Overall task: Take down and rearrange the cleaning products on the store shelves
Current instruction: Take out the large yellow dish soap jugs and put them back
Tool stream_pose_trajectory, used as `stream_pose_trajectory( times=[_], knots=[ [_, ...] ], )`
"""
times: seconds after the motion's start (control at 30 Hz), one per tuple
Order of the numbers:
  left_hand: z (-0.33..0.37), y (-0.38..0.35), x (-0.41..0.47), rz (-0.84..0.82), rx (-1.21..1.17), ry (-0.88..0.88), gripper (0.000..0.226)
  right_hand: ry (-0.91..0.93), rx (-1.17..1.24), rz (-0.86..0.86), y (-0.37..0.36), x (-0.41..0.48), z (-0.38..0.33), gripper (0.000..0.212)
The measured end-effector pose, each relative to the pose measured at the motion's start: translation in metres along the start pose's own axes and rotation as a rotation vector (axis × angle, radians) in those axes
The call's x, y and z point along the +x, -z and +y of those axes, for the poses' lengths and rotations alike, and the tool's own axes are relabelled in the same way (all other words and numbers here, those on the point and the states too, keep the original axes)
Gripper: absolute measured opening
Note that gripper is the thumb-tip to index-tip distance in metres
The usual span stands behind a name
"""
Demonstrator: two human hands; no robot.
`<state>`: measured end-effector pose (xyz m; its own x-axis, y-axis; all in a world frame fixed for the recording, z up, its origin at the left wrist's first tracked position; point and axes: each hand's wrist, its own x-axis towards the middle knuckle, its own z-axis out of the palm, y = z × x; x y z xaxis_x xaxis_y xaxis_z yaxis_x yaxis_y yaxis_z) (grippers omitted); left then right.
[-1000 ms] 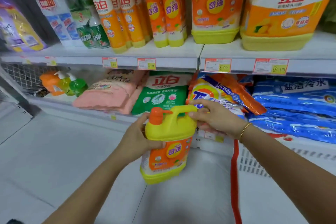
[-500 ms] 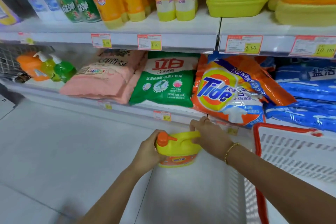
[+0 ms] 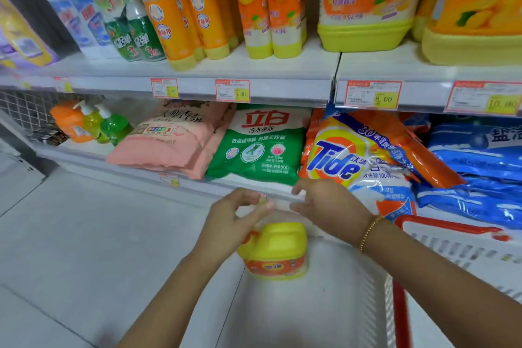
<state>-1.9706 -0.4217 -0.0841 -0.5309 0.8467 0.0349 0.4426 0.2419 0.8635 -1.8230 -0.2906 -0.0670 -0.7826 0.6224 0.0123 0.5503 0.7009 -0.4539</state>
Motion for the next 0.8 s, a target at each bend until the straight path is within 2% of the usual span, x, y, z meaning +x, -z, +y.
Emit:
stream_pose_trajectory(
  times=[0.1, 0.17, 0.27, 0.3, 0.33, 0.47, 0.63, 0.73, 0.8],
  knots=[
    [0.077, 0.007, 0.012, 0.162, -0.008, -0.244, 0.044, 0.040, -0.006, 0.514, 0.087, -0.009, -0.007, 0.023],
    [0.124, 0.007, 0.027, 0.226, -0.018, -0.344, 0.037, 0.061, 0.047, 0.828, 0.138, -0.020, 0.004, 0.022],
    [0.181, -0.007, 0.059, 0.221, -0.047, -0.410, 0.014, 0.051, 0.063, 1.067, 0.176, -0.029, 0.046, 0.019],
    [0.195, -0.014, 0.073, 0.207, -0.061, -0.414, 0.011, 0.022, 0.044, 1.090, 0.179, -0.030, 0.063, 0.021],
    [0.206, -0.022, 0.088, 0.193, -0.072, -0.410, 0.020, -0.017, 0.017, 1.083, 0.178, -0.030, 0.078, 0.024],
    [0.235, -0.045, 0.151, 0.130, -0.188, -0.268, 0.068, -0.100, -0.148, 0.948, 0.167, -0.031, 0.115, 0.034],
    [0.243, -0.045, 0.219, 0.118, -0.389, -0.225, 0.072, -0.036, -0.175, 0.976, 0.162, -0.024, 0.122, 0.032],
    [0.244, -0.048, 0.228, 0.067, -0.440, -0.179, 0.080, -0.046, -0.125, 0.996, 0.161, -0.022, 0.122, 0.024],
    [0.248, -0.049, 0.224, 0.040, -0.457, -0.171, 0.074, -0.043, -0.101, 0.987, 0.161, -0.022, 0.123, 0.018]
  ],
)
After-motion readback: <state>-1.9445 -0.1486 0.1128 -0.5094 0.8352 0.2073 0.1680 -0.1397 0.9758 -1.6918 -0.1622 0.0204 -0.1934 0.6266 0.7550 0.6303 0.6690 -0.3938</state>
